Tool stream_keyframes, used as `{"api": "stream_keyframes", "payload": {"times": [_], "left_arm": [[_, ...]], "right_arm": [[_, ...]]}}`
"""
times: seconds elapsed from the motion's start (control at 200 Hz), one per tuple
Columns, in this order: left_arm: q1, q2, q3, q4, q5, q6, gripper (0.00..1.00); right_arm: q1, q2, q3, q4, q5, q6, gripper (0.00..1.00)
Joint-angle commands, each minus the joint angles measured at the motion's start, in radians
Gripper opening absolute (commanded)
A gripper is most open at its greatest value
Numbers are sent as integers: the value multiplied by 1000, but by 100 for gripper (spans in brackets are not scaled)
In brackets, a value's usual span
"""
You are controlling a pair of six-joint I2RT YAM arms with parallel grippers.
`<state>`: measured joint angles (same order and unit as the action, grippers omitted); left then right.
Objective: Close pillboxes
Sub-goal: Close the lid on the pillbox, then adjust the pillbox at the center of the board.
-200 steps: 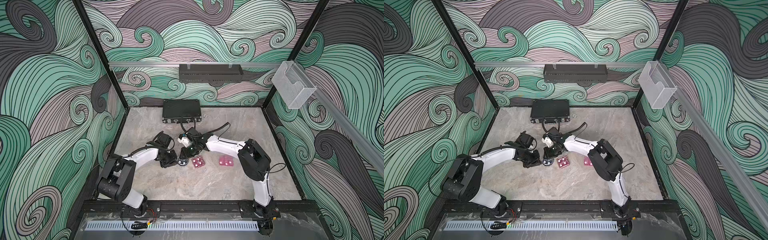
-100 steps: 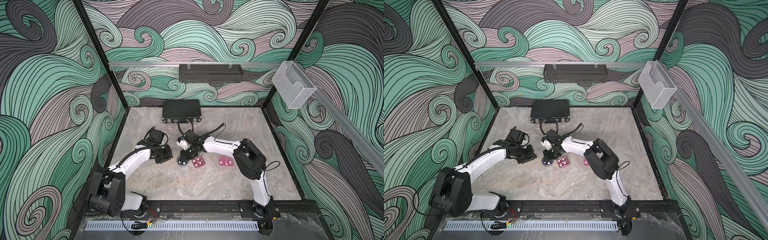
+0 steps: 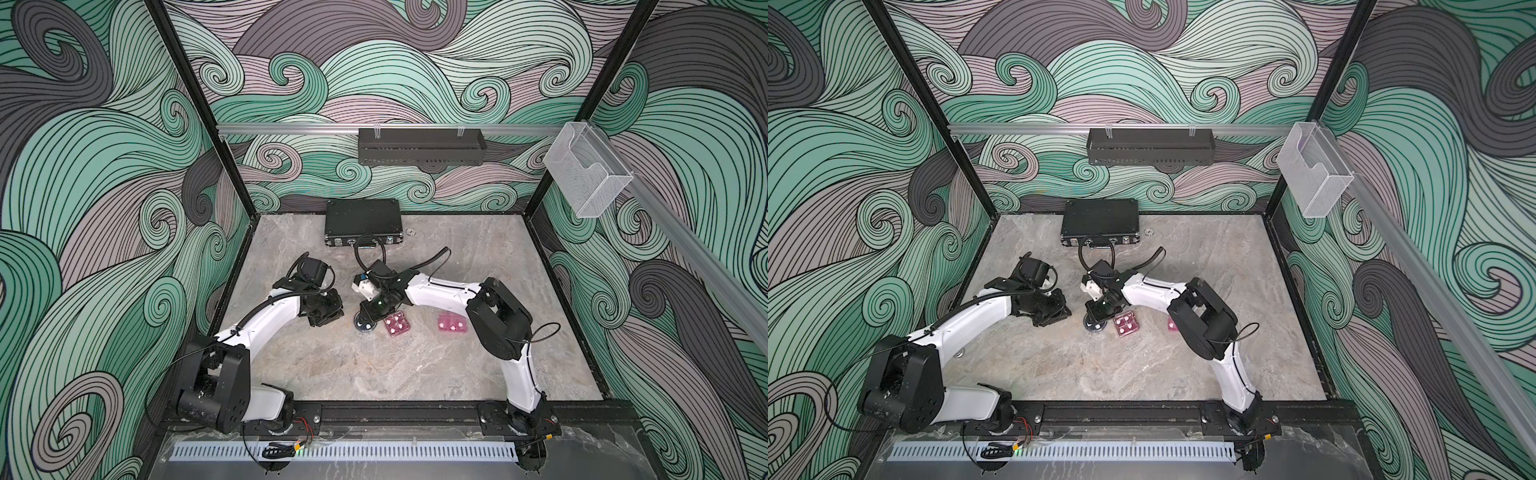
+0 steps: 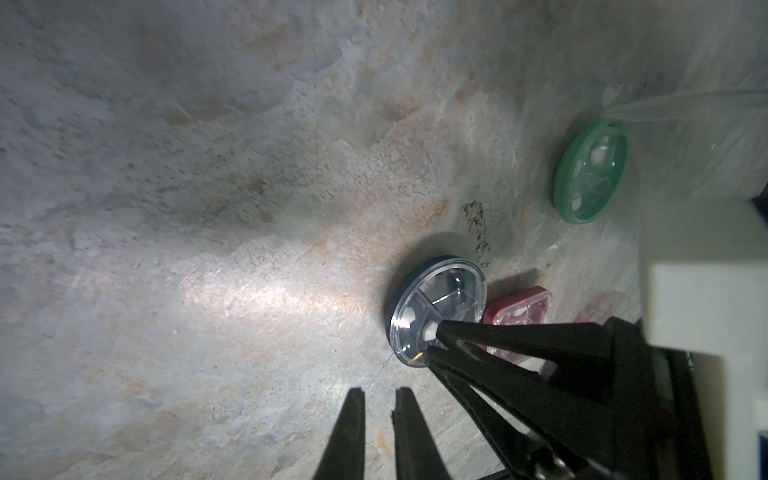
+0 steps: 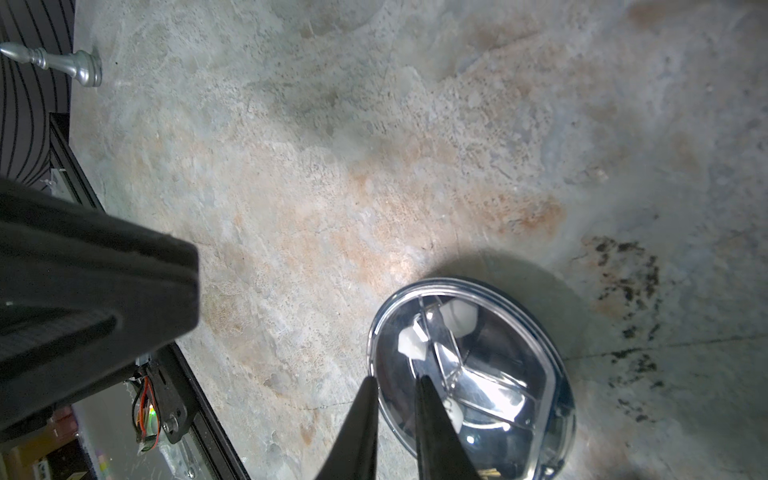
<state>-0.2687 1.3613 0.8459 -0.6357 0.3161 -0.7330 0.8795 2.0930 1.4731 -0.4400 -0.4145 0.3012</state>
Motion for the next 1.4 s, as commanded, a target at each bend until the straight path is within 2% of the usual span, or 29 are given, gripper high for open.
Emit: {"api": "stream_keyframes", "payload": {"times": [0.0,0.315,0.606,0.741,0.801,0.886,1.036,1.221,1.376,1.396], "left_arm": [[10,-24,24,-35,-23,14,16],[12,-26,22,-30,-18,14,16],[12,-34,34,-38,-2,18,17],[12,-37,56,-53,9,32,19],[11,-38,65,-55,17,44,21],[10,-41,68,-43,36,59,25],[-4,-8,90,-29,56,77,42],[-65,93,158,-60,0,119,61],[-132,192,234,-98,-74,160,71],[-139,203,242,-100,-82,163,73]], "right_arm": [[17,79,-59,-87,120,-20,20],[32,80,-58,-99,149,-17,20],[30,42,78,-122,104,-14,22],[21,11,142,-133,83,-7,26],[15,-19,150,-133,90,2,31],[4,-76,135,-133,124,11,42],[-37,-196,34,-98,184,38,49],[-106,-371,-157,-8,258,89,59],[-153,-476,-267,17,292,112,69],[-157,-487,-278,16,296,113,76]]}}
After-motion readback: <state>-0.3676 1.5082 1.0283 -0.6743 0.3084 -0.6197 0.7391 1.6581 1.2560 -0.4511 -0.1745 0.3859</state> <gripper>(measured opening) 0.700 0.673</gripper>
